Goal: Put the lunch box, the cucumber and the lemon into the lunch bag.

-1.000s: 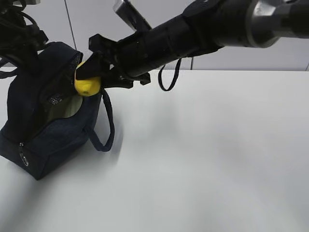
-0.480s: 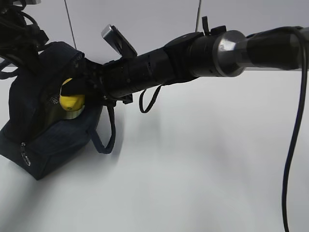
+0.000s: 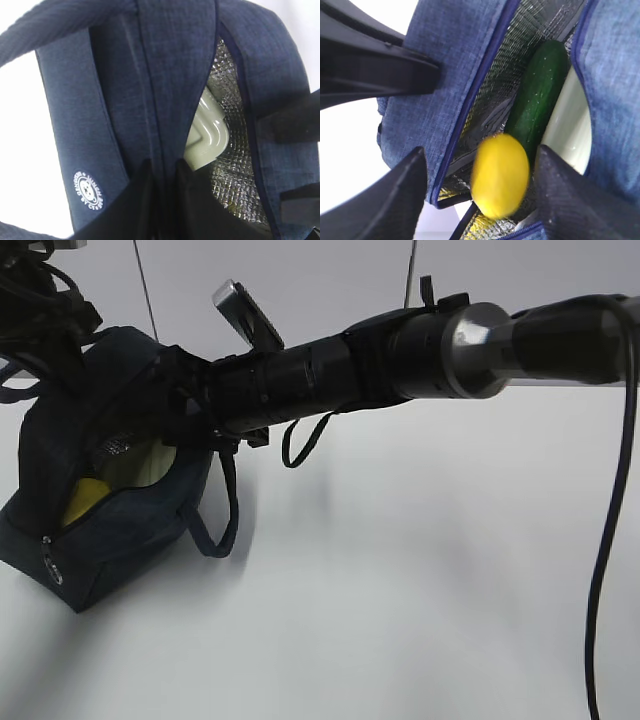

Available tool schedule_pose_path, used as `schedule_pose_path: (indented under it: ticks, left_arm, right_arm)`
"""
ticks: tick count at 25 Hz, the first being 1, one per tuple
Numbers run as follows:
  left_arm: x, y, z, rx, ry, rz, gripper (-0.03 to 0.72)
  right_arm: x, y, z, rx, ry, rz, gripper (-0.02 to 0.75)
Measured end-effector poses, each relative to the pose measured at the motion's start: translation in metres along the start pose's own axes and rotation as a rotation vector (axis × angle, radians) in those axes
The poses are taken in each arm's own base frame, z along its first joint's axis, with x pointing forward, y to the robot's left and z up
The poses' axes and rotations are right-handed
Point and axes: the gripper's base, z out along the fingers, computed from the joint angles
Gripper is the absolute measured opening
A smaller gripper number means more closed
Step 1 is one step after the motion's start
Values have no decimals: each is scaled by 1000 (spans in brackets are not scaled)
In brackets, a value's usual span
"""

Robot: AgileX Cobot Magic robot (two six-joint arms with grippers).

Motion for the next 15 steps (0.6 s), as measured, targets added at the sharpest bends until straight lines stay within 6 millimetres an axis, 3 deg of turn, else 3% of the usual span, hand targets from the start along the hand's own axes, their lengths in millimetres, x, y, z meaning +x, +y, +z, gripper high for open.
schedule_pose_path:
  ticks: [8, 15]
  left_arm:
    - [0, 0, 0, 2, 2, 7, 58]
    - [0, 0, 0, 4, 1, 8, 58]
  right_arm:
    - [-9, -4, -12, -4, -10, -2, 505]
    - [-22, 4, -46, 101, 35, -89, 489]
